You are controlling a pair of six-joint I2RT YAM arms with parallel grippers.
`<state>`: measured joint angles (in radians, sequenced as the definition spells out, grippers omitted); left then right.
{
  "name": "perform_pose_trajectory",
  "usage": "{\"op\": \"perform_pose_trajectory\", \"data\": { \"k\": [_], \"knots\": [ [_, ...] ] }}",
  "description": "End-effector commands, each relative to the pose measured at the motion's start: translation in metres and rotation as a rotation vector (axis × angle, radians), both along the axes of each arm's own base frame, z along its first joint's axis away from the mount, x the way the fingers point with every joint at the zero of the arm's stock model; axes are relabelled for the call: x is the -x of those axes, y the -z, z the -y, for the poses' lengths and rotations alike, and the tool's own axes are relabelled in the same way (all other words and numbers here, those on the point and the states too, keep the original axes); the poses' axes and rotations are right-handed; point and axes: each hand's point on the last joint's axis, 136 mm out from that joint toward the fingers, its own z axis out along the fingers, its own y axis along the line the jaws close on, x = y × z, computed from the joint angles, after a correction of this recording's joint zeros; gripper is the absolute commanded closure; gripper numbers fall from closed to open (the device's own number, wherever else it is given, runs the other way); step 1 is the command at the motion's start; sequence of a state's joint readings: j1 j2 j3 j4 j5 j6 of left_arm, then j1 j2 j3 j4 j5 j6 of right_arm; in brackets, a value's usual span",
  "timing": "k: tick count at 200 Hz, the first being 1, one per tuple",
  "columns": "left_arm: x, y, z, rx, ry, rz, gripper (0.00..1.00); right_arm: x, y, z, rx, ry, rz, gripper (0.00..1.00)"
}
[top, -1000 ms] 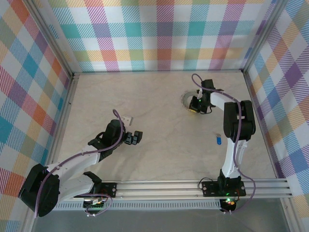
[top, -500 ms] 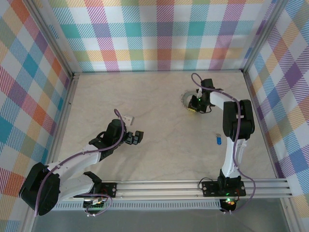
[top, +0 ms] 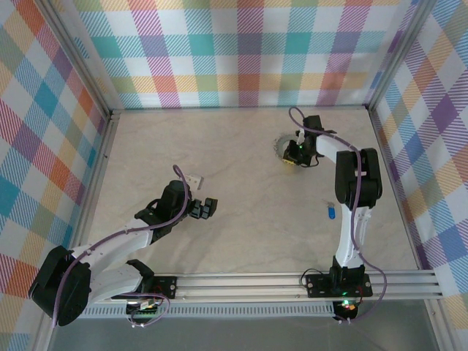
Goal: Put the keys on the keyring
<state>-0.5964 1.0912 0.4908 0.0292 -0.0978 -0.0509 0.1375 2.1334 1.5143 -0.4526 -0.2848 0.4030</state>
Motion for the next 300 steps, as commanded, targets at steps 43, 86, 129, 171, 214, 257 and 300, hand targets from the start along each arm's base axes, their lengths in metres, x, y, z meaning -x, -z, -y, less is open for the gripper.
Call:
{"op": "perform_pose_trajectory", "data": {
  "k": [43, 86, 129, 171, 214, 257, 300],
  "knots": [
    [-0.003, -0.014, 0.006, 0.0, 0.017, 0.043, 0.0, -0.003, 0.016, 0.001, 0.028, -0.004, -0.028, 0.81],
    [-0.002, -0.014, 0.007, 0.0, 0.019, 0.043, 0.0, -0.006, 0.014, 0.002, 0.036, 0.005, -0.025, 0.9],
    [-0.003, -0.015, 0.004, -0.004, 0.008, 0.053, 0.0, 0.004, -0.01, -0.003, 0.013, 0.011, 0.011, 0.98],
    [0.005, -0.031, 0.002, 0.029, 0.023, 0.109, 0.0, 0.029, -0.041, -0.013, -0.056, 0.029, 0.047, 1.0],
    [0.021, -0.057, 0.027, 0.138, 0.211, 0.23, 0.0, 0.067, -0.06, -0.029, -0.092, 0.032, 0.049, 1.0],
    [0.018, -0.063, 0.035, 0.139, 0.248, 0.253, 0.0, 0.131, -0.033, -0.051, -0.068, -0.009, -0.008, 1.0],
    [0.026, -0.051, 0.04, 0.16, 0.301, 0.278, 0.0, 0.18, 0.002, -0.062, -0.033, -0.071, -0.084, 1.0]
  ]
}}
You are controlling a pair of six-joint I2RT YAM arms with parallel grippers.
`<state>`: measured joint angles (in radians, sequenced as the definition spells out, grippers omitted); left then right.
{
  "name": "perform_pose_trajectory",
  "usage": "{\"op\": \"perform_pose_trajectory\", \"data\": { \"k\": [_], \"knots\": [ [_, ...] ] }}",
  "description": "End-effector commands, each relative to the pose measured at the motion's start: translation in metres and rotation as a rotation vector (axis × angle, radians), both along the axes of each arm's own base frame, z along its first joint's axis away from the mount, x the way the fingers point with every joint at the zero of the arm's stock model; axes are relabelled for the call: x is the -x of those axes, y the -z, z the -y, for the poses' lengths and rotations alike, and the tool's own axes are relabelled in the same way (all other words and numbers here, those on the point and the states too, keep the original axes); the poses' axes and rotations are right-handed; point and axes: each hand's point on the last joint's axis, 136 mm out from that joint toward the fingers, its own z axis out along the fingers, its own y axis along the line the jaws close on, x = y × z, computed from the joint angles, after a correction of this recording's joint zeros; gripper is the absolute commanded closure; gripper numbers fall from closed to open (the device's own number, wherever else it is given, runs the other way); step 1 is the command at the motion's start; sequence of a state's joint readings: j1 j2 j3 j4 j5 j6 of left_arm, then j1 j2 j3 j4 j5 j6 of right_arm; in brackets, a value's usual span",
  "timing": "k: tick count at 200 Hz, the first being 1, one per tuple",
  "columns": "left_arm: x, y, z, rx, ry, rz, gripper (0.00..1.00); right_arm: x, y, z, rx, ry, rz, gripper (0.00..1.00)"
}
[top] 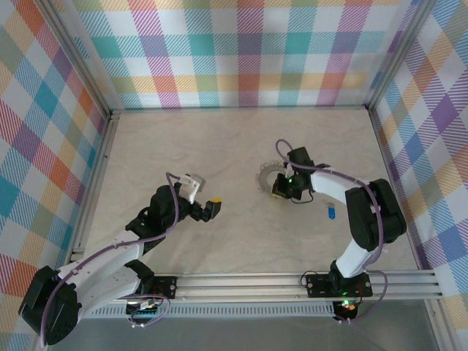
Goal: Put the keys on the keyring
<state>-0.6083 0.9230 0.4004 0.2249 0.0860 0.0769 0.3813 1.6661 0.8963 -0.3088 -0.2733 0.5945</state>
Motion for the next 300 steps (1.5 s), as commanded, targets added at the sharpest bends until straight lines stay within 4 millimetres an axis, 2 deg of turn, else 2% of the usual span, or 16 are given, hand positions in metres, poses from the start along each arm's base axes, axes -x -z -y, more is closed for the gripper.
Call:
{"op": "perform_pose_trajectory", "data": {
  "k": [1, 19, 37, 66, 126, 227, 275, 300],
  "knots": [
    [0.008, 0.002, 0.009, 0.02, 0.065, 0.044, 0.0, 0.012, 0.007, -0.003, 0.007, 0.005, 0.005, 1.0],
    [0.007, 0.001, 0.004, 0.026, 0.037, 0.061, 0.0, 0.024, 0.019, -0.003, 0.015, -0.004, -0.018, 1.0],
    [0.008, 0.0, -0.002, 0.031, 0.014, 0.08, 0.0, 0.026, 0.021, -0.002, 0.021, -0.006, -0.017, 0.99],
    [0.009, 0.002, -0.005, 0.034, 0.002, 0.089, 0.0, 0.018, 0.016, -0.005, 0.033, -0.03, 0.001, 0.9],
    [0.01, 0.003, -0.007, 0.034, -0.002, 0.092, 0.0, 0.005, 0.009, -0.006, 0.047, -0.03, 0.038, 0.87],
    [0.01, 0.006, -0.007, 0.029, -0.003, 0.089, 0.0, -0.008, 0.017, -0.006, 0.074, -0.006, 0.044, 0.81],
    [0.01, 0.006, -0.007, 0.027, -0.003, 0.09, 0.0, -0.011, 0.02, -0.005, 0.081, 0.016, 0.049, 0.83],
    [0.01, 0.005, -0.007, 0.029, -0.001, 0.093, 0.0, -0.013, 0.015, -0.005, 0.073, 0.021, 0.059, 0.9]
  ]
}}
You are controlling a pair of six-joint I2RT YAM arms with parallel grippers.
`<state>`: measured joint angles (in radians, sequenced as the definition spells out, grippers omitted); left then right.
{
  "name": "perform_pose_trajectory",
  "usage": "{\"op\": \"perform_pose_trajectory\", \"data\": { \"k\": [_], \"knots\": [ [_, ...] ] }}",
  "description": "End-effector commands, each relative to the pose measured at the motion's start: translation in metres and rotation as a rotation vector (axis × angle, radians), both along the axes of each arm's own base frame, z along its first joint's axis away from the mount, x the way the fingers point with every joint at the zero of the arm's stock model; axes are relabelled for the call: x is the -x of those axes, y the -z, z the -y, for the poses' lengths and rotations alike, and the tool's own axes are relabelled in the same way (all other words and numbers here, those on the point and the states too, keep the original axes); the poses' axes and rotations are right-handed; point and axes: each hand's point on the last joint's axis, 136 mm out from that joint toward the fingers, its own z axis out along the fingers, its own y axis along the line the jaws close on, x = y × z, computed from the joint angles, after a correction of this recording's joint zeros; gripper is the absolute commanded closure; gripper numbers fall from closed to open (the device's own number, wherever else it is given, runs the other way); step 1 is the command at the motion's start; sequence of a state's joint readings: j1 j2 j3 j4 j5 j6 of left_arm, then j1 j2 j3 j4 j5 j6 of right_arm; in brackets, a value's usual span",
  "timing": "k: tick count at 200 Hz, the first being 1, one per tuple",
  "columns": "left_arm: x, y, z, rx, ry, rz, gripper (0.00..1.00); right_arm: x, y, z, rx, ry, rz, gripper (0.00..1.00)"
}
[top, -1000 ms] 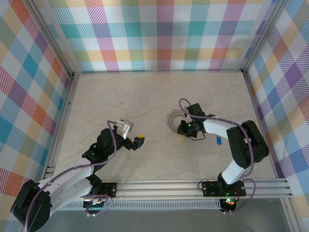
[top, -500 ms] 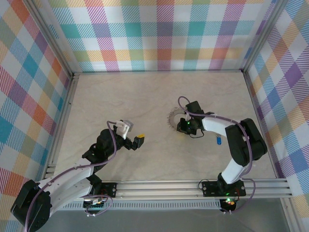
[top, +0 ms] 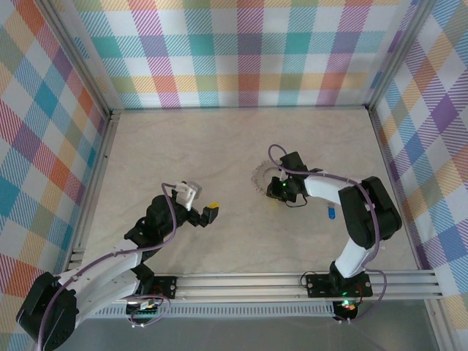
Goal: Put the keys on the keyring
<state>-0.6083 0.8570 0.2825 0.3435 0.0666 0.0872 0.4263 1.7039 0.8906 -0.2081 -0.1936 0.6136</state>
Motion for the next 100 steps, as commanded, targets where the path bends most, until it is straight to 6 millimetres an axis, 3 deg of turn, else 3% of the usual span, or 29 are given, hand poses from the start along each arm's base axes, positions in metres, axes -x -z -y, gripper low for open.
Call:
{"op": "perform_pose_trajectory", "data": {
  "k": [1, 50, 77, 100],
  "knots": [
    [0.003, -0.003, 0.002, 0.003, 0.014, 0.029, 0.0, 0.0, 0.006, 0.004, 0.032, 0.017, -0.011, 0.91],
    [0.022, -0.009, 0.026, -0.004, 0.216, 0.105, 0.0, 0.01, -0.028, -0.002, -0.061, 0.07, -0.034, 0.97],
    [0.019, -0.014, 0.037, -0.004, 0.26, 0.117, 0.0, 0.023, -0.052, -0.005, -0.124, 0.125, -0.088, 0.97],
    [0.02, -0.022, 0.051, 0.002, 0.326, 0.149, 0.07, 0.034, -0.065, -0.004, -0.146, 0.179, -0.17, 0.98]
  ]
}}
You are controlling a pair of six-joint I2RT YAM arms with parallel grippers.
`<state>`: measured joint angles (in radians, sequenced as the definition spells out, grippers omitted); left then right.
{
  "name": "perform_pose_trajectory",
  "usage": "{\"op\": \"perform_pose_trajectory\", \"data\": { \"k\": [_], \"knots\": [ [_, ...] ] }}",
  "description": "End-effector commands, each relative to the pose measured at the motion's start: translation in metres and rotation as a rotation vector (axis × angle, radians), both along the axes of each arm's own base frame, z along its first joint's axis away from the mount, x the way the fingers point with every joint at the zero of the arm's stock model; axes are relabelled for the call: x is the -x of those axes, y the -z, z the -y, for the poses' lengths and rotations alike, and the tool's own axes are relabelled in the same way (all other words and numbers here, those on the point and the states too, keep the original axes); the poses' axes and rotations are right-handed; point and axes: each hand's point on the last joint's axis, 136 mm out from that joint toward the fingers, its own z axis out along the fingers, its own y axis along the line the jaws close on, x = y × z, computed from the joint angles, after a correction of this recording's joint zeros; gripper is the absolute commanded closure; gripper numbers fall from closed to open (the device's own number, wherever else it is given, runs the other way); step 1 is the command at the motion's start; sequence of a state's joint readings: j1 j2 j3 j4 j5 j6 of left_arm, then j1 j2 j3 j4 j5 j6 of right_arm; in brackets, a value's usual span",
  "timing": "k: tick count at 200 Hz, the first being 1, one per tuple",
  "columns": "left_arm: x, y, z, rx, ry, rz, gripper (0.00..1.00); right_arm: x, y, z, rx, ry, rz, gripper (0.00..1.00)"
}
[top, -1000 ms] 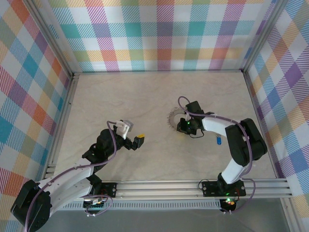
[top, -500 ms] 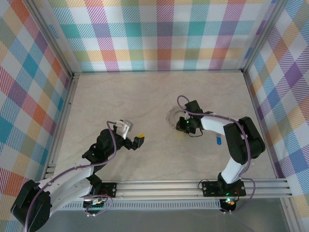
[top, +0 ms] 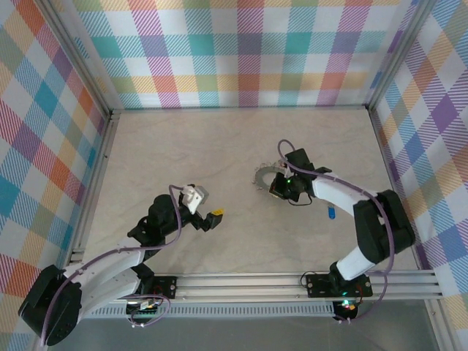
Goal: Put the keys on the keyring
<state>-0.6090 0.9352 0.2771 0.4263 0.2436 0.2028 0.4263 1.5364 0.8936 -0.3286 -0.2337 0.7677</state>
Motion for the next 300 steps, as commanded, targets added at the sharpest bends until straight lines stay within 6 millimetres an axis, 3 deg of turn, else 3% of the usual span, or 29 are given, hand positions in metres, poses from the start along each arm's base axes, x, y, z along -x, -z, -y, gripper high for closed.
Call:
{"op": "perform_pose_trajectory", "data": {
  "k": [1, 37, 74, 125, 173, 219, 279, 300],
  "knots": [
    [0.006, -0.027, 0.025, 0.044, 0.127, 0.1, 0.07, 0.019, -0.018, -0.004, -0.057, 0.065, -0.135, 0.98],
    [0.017, -0.036, 0.046, 0.028, 0.232, 0.165, 0.14, 0.035, -0.042, -0.013, -0.151, 0.137, -0.265, 1.0],
    [0.028, -0.029, 0.063, -0.032, 0.315, 0.177, 0.23, 0.045, -0.07, -0.019, -0.243, 0.19, -0.321, 1.0],
    [0.031, -0.028, 0.086, -0.107, 0.354, 0.236, 0.19, 0.054, -0.113, -0.02, -0.293, 0.174, -0.294, 1.0],
    [0.026, -0.051, 0.098, -0.066, 0.364, 0.295, 0.22, 0.067, -0.118, -0.031, -0.351, 0.145, -0.362, 1.0],
    [0.028, -0.049, 0.104, -0.055, 0.394, 0.263, 0.5, 0.075, -0.128, -0.039, -0.403, 0.164, -0.39, 1.0],
    [0.027, -0.055, 0.104, -0.049, 0.388, 0.276, 0.51, 0.083, -0.127, -0.06, -0.442, 0.123, -0.467, 1.0],
    [0.028, -0.052, 0.108, -0.049, 0.409, 0.264, 0.57, 0.084, -0.125, -0.064, -0.446, 0.116, -0.475, 1.0]
  ]
}}
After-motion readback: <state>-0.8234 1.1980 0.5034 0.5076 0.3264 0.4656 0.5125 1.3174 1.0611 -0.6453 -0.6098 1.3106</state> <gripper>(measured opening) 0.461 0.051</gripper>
